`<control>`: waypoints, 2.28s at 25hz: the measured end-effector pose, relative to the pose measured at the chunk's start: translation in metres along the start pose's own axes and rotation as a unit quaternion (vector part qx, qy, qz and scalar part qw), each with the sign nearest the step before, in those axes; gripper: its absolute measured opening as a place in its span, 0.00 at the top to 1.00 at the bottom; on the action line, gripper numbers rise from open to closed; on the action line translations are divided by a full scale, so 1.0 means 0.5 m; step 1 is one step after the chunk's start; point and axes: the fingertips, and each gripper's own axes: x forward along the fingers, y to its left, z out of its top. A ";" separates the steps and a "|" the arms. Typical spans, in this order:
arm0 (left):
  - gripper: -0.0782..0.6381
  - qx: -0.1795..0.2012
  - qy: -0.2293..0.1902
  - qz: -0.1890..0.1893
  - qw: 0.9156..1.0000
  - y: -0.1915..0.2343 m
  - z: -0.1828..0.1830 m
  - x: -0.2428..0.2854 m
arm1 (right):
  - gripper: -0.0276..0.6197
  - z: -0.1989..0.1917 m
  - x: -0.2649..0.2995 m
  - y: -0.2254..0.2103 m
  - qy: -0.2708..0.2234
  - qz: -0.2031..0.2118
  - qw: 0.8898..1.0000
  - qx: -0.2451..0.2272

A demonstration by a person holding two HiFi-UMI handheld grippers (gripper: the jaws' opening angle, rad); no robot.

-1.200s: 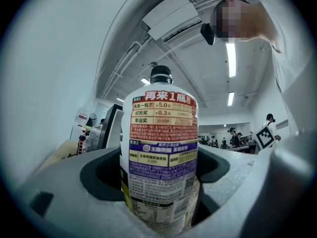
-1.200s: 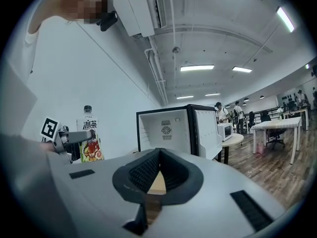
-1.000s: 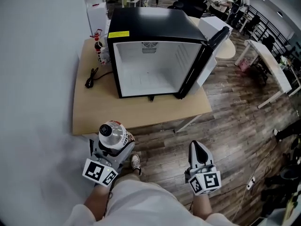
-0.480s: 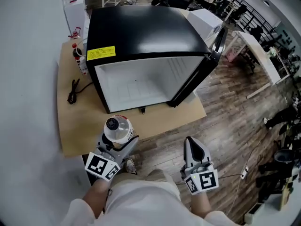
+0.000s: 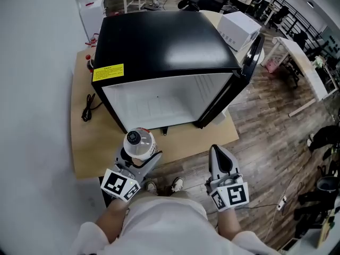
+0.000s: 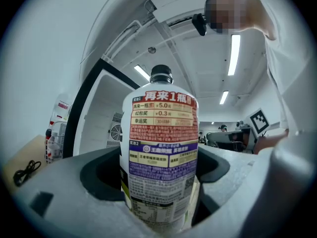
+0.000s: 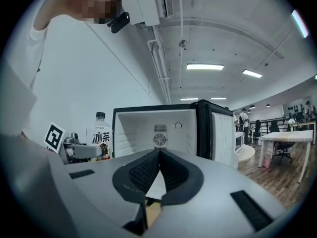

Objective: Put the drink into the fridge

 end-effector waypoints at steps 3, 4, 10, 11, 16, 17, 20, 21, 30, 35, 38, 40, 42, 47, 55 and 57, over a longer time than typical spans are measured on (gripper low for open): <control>0.31 0.009 0.002 0.018 1.000 0.007 0.006 0.008 | 0.96 0.009 0.027 -0.016 -0.010 0.015 1.000 0.007; 0.31 0.010 0.002 0.023 1.000 0.009 0.005 0.012 | 0.96 0.009 0.034 -0.019 -0.010 0.021 1.000 0.007; 0.31 0.021 0.008 0.048 0.999 0.019 -0.014 0.040 | 0.96 -0.010 0.054 -0.040 0.001 0.044 0.999 0.016; 0.31 0.023 0.007 0.051 0.998 0.020 -0.016 0.045 | 0.96 -0.015 0.055 -0.044 0.003 0.045 0.999 0.018; 0.31 0.056 0.003 0.067 0.996 0.031 -0.024 0.082 | 0.96 -0.028 0.061 -0.058 0.010 0.053 0.998 0.019; 0.31 0.060 0.004 0.067 0.996 0.034 -0.027 0.092 | 0.96 -0.029 0.062 -0.059 0.011 0.055 0.998 0.019; 0.31 0.061 0.007 0.066 0.996 0.048 -0.041 0.124 | 0.96 -0.034 0.061 -0.061 0.015 0.059 0.998 0.015; 0.31 0.062 0.008 0.065 0.996 0.053 -0.046 0.135 | 0.96 -0.035 0.060 -0.062 0.016 0.059 0.998 0.014; 0.31 0.078 0.033 0.062 0.994 0.097 -0.108 0.220 | 0.96 -0.051 0.050 -0.065 0.036 0.057 0.998 0.004; 0.31 0.075 0.042 0.068 0.994 0.136 -0.139 0.259 | 0.96 -0.057 0.050 -0.055 0.044 0.059 0.997 -0.006; 0.31 0.073 0.044 0.067 0.994 0.161 -0.161 0.285 | 0.96 -0.056 0.044 -0.051 0.049 0.058 0.997 -0.017; 0.31 0.078 0.048 0.062 0.994 0.171 -0.175 0.302 | 0.96 -0.054 0.039 -0.048 0.051 0.056 0.997 -0.025; 0.31 0.082 0.053 0.058 0.994 0.181 -0.189 0.319 | 0.96 -0.055 0.035 -0.047 0.055 0.056 0.996 -0.030; 0.31 0.072 0.056 0.058 0.994 0.200 -0.215 0.362 | 0.96 -0.064 0.026 -0.048 0.068 0.049 0.996 -0.040; 0.31 0.068 0.053 0.051 0.995 0.218 -0.226 0.417 | 0.96 -0.072 0.007 -0.051 0.078 0.038 0.995 -0.042; 0.31 0.066 0.053 0.050 0.995 0.223 -0.231 0.430 | 0.96 -0.077 0.000 -0.055 0.081 0.035 0.995 -0.041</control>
